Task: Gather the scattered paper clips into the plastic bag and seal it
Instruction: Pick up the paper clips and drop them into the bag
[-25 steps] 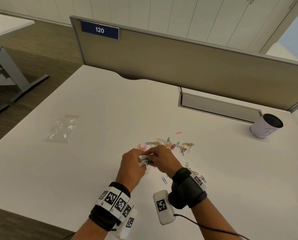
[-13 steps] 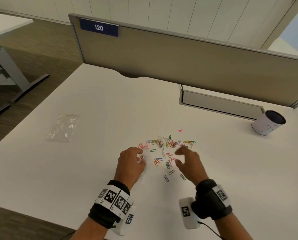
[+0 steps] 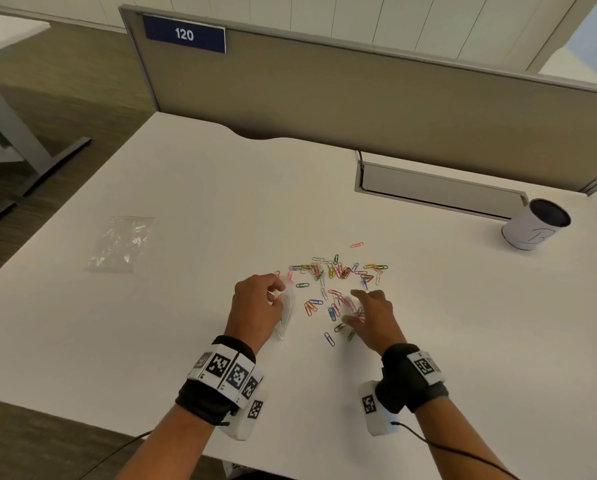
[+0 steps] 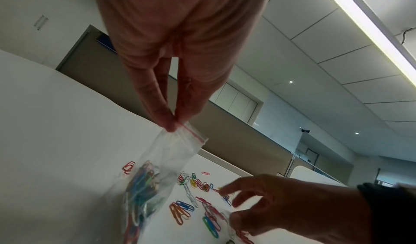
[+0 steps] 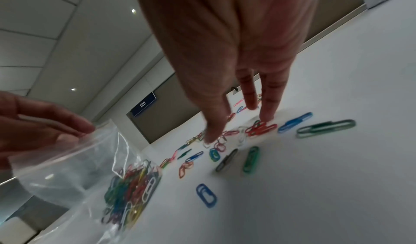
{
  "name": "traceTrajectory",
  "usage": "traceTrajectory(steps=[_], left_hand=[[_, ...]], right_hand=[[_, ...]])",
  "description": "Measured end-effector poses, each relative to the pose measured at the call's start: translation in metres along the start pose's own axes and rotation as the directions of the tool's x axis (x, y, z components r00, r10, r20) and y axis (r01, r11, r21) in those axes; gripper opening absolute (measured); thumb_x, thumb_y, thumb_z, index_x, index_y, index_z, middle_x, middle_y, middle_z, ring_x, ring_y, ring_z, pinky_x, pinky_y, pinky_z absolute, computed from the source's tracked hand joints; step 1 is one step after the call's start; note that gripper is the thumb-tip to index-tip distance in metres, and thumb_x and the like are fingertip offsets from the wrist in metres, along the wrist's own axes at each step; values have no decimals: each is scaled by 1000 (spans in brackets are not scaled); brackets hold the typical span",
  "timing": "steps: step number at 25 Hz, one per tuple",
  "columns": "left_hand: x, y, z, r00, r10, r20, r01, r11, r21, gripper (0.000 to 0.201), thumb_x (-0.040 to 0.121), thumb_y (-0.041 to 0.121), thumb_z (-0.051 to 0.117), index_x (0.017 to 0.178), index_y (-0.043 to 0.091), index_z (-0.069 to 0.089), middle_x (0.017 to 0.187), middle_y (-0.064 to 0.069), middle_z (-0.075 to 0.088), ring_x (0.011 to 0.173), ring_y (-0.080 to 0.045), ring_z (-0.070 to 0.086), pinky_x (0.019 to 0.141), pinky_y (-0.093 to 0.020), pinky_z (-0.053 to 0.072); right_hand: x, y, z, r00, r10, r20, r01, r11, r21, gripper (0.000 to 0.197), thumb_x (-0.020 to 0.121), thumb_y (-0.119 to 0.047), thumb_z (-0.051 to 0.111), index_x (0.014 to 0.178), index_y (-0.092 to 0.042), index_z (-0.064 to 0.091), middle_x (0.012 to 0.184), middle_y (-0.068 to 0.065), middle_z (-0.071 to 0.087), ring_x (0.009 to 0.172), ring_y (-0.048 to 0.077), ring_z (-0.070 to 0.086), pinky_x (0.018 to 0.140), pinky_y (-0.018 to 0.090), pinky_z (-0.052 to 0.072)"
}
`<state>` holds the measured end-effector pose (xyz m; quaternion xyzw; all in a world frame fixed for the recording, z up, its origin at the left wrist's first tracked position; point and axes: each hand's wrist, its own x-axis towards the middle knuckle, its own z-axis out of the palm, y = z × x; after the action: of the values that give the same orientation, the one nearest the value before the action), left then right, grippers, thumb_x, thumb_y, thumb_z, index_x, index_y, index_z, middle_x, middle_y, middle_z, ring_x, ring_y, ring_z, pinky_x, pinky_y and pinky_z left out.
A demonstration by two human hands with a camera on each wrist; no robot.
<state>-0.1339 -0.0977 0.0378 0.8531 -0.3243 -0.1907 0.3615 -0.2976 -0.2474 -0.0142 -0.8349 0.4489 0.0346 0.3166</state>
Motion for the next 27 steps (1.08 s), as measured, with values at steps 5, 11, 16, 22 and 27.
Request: traceTrajectory(steps=[5,11,16,22,27], left_hand=[[1,-6,-1,1000,-18,6,18,999,31,23,81,4,64,102,12,67,100,-6,70,82,-19,65,80,-35,57],[1,-5,-2,999,-40,20,40,999,27,27,81,5,64,106,14,66,107,-5,68,81,-18,66,79,-36,58],[0,-3,-1,999,-44,29,44,999,18,28,82,4,64,108,14,66,109,-5,67,81,-17,66,80,-36,58],[0,0,0,998,-28,51,28,1000,5,29,82,2,61,108,15,65,110,-5,66,83,-15,65,78,-30,57],[-1,2,0,998,-28,49,28,1000,8,29,82,2,62,108,14,66,109,-5,67,83,-15,65,79,-30,57]], right_hand=[[6,-16,15,980,-111,168,154,950,-271,82,70,-50,75,140,-43,34,149,5,25,131,35,22,104,50,33],[12,-9,25,959,-283,7,282,949,-139,29,85,-7,64,112,-16,67,114,10,60,107,31,51,87,34,45],[8,-15,22,931,-366,14,345,864,-366,17,91,-3,51,103,-5,63,99,14,64,91,31,59,68,28,37],[14,-14,18,960,-281,-12,268,923,-275,19,84,0,50,87,-4,68,86,13,71,76,27,60,65,28,44],[10,-3,2,988,-26,-154,84,918,389,8,72,-2,68,74,-8,71,76,9,74,70,21,68,69,26,57]])
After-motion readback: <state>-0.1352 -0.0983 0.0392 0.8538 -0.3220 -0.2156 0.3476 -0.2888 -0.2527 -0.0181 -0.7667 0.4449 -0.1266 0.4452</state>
